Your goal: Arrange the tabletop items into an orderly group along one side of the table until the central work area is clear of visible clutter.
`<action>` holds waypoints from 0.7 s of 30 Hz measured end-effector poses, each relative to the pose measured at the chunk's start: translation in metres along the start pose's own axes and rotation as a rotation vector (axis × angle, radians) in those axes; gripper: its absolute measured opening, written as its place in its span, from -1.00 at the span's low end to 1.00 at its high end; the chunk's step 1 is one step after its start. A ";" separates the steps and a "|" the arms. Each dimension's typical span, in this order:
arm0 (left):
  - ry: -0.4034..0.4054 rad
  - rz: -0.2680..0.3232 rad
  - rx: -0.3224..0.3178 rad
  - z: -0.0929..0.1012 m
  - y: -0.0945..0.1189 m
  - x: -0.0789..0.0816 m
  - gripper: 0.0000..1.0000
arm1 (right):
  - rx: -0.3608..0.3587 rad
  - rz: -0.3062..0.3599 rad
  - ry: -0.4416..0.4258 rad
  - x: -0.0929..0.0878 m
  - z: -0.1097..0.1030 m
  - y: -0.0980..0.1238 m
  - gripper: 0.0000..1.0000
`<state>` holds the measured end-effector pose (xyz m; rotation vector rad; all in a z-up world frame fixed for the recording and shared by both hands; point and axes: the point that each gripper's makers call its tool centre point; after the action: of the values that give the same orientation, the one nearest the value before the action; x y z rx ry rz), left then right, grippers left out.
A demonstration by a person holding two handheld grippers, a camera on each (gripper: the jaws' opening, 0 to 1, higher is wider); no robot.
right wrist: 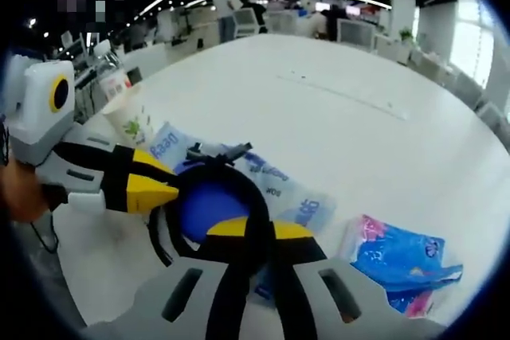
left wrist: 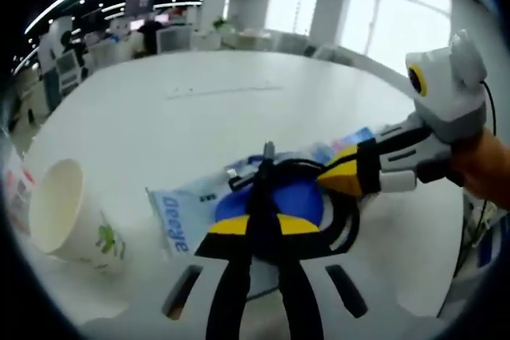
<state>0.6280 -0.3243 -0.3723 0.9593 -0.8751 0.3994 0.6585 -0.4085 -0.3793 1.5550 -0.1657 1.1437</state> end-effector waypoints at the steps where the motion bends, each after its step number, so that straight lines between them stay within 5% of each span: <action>1: 0.001 -0.001 -0.001 0.000 0.000 0.000 -0.85 | 0.001 0.000 -0.003 0.000 0.000 0.000 -0.84; 21: -0.007 0.031 -0.013 0.008 0.012 0.014 -0.95 | 0.012 0.034 -0.022 0.010 0.001 0.022 -0.88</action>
<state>0.6247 -0.3256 -0.3527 0.9368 -0.8985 0.4169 0.6499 -0.4119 -0.3572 1.5811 -0.2011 1.1557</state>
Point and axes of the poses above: the point that each gripper's makers call its tool centre point, and the gripper's own axes: y roughly backward along the fingers, z roughly to its right, x roughly out of its top, and after that the axes turned 12 degrees about -x, right-handed
